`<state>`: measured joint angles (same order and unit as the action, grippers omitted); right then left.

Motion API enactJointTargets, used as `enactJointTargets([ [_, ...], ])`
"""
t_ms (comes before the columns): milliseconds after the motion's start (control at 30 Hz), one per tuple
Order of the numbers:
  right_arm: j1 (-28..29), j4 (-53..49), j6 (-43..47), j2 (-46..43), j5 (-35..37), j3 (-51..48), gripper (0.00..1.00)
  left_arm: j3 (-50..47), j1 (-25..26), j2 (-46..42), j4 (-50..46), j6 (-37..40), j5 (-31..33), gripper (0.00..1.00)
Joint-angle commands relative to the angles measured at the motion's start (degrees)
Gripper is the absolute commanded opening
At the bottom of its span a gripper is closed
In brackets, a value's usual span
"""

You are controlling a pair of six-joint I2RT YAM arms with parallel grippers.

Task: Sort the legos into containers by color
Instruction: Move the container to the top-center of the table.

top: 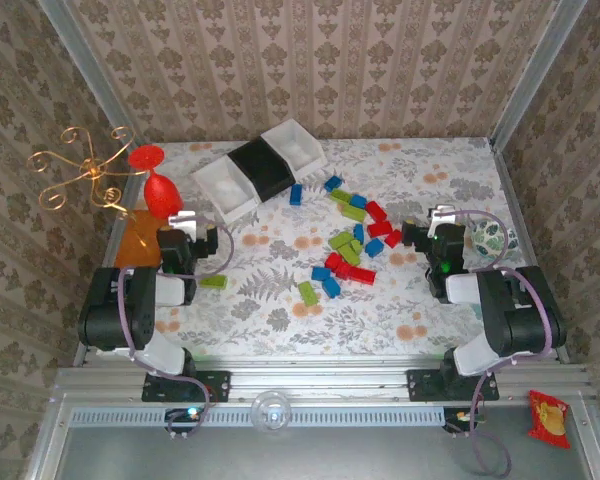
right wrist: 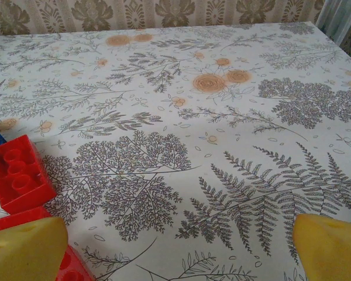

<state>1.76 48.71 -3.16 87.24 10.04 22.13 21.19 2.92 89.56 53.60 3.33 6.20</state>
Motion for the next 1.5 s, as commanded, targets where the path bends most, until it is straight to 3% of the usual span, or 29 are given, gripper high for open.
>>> enactJointTargets([
  [0,0.3,1.3,0.4,0.4,-0.1,0.7,1.00,0.4,0.0,-0.2,1.1,1.4,-0.7,1.00],
  [900,0.3,1.4,0.4,0.3,0.0,0.7,1.00,0.3,-0.8,-0.3,1.3,-0.6,2.4,1.00],
  [967,1.4,0.7,0.1,-1.2,4.4,0.6,1.00,-0.8,-0.3,-1.8,2.0,-2.1,8.0,1.00],
  [1033,2.4,-4.6,0.5,-6.2,7.2,1.2,1.00,-2.9,0.0,-3.5,5.0,-1.0,6.6,1.00],
  [1067,2.9,-8.6,0.1,-10.1,10.1,2.0,1.00,-3.3,1.7,-5.4,4.3,0.2,9.4,1.00],
  [1167,1.9,-17.6,-7.8,-20.8,13.5,2.1,1.00,-0.6,5.3,-14.4,-8.3,2.5,12.4,1.00],
  [1200,1.2,-20.4,-10.4,-24.1,11.5,2.1,1.00,1.5,5.4,-17.3,-14.9,0.0,12.9,1.00],
  [1267,1.1,-27.2,-15.4,-29.8,7.8,2.8,0.99,6.9,4.8,-22.7,-30.3,-12.3,16.2,1.00],
  [1300,1.1,-29.6,-17.9,-31.4,5.8,3.3,0.99,9.0,4.1,-24.4,-36.0,-16.4,14.8,1.00],
  [1367,2.3,-31.8,-22.1,-32.1,-1.0,4.3,0.98,11.9,3.3,-26.7,-41.7,-18.8,4.7,1.00],
  [1467,10.3,-35.6,-19.7,-28.5,-0.9,7.9,0.99,14.1,7.7,-26.0,-42.0,-21.9,2.1,0.99],
])
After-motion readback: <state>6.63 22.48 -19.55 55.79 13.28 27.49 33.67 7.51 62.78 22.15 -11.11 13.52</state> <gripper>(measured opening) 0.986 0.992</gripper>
